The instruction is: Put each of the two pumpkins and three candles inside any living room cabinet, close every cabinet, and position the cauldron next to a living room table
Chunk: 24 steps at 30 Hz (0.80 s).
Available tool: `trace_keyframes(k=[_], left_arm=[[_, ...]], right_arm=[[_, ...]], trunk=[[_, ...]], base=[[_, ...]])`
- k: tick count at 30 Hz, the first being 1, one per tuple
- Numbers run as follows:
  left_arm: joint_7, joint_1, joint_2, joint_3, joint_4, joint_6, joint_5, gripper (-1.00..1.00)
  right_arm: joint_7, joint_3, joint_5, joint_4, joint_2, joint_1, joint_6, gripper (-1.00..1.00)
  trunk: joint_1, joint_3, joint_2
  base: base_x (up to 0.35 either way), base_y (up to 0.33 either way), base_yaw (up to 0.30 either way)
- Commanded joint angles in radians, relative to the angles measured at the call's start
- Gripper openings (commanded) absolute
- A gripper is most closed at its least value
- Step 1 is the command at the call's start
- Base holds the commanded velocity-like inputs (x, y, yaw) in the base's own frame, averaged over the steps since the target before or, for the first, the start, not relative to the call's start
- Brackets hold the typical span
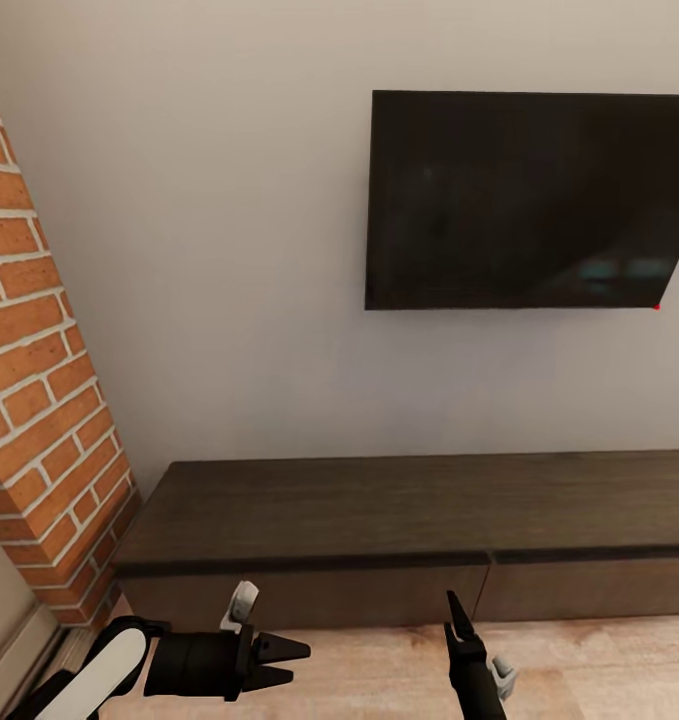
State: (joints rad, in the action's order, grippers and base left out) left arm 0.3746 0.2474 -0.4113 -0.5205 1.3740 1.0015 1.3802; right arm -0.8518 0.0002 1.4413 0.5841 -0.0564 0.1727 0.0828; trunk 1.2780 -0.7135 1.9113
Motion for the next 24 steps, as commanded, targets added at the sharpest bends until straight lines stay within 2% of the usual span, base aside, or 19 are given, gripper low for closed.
trace_keyframes(k=[1, 5, 9, 15, 24], left_arm=[[0.009, 0.001, 0.000, -0.001, -0.001, 0.000, -0.005, 1.00], [0.009, 0.001, 0.006, -0.002, -0.001, 0.000, -0.009, 1.00], [0.009, 0.001, 0.007, -0.003, -0.001, 0.000, -0.010, 1.00], [0.010, 0.001, 0.006, -0.003, -0.001, -0.001, -0.010, 1.00], [0.010, 0.001, 0.001, 0.000, 0.001, -0.001, -0.005, 1.00]], right_arm=[[-0.002, 0.001, 0.000, 0.000, -0.001, 0.001, 0.015, 1.00], [0.000, 0.001, 0.000, 0.001, -0.002, 0.001, 0.046, 1.00], [-0.004, 0.001, 0.009, -0.001, -0.002, 0.001, 0.046, 1.00], [-0.018, 0.000, 0.012, -0.001, 0.001, 0.001, -0.029, 1.00], [-0.059, -0.004, 0.014, -0.004, 0.001, 0.001, -0.053, 1.00]], trunk=[[0.004, -0.004, 0.008], [0.019, -0.017, 0.036], [0.034, -0.029, 0.064], [0.057, -0.048, 0.106], [0.092, -0.076, 0.169]], base=[[0.000, 0.000, 0.000], [0.000, 0.000, 0.000], [0.000, 0.000, 0.000], [0.000, 0.000, 0.000], [0.000, 0.000, 0.000]])
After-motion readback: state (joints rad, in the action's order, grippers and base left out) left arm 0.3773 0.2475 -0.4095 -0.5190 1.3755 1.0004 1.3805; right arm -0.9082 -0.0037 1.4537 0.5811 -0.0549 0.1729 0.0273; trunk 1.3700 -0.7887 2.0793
